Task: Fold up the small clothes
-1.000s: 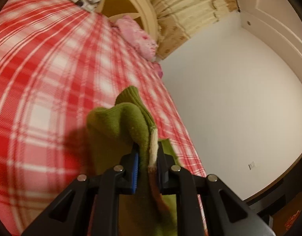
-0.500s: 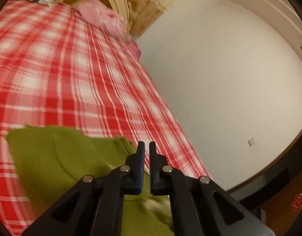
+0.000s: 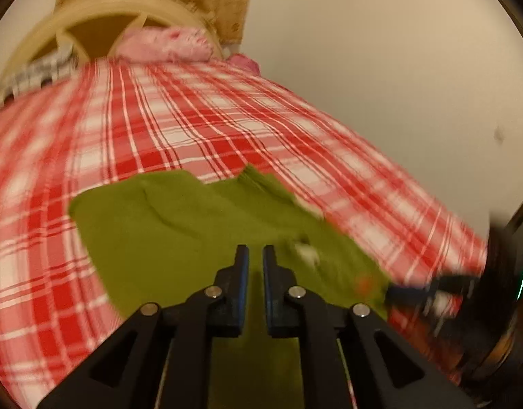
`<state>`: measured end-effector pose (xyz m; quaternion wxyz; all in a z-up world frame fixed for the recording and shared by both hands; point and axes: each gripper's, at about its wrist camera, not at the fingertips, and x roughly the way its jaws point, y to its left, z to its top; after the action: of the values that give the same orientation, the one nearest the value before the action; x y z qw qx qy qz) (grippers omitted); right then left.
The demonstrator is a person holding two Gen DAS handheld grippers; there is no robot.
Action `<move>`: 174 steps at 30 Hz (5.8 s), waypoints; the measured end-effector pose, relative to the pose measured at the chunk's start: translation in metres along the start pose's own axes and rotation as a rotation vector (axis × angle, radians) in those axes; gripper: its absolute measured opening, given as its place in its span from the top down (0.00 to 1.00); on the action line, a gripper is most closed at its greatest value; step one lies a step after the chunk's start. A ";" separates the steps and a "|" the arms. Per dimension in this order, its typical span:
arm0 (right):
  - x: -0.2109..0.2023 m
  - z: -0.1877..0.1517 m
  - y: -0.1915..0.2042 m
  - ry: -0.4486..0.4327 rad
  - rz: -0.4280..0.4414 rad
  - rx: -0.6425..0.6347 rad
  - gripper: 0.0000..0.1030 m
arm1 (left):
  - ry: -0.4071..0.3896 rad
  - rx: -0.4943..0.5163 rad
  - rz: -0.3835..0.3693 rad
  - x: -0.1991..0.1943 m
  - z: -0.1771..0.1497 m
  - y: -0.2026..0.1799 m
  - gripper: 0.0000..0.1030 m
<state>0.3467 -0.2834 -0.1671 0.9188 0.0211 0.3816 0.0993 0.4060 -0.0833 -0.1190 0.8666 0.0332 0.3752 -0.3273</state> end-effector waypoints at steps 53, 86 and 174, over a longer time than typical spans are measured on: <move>0.103 0.154 -0.066 0.184 0.412 0.170 0.86 | 0.021 0.166 -0.146 0.048 -0.007 -0.066 0.88; 0.079 0.071 -0.048 0.176 0.376 0.112 0.45 | 0.059 -0.117 0.151 0.030 -0.045 0.026 0.05; 0.172 0.109 -0.090 0.197 0.537 0.369 0.63 | 0.036 -0.170 0.002 0.048 -0.022 0.047 0.43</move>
<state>0.5567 -0.3330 -0.2198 0.7993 0.2770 0.4609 0.2683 0.4437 -0.0658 -0.1760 0.8597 -0.0342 0.4173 -0.2927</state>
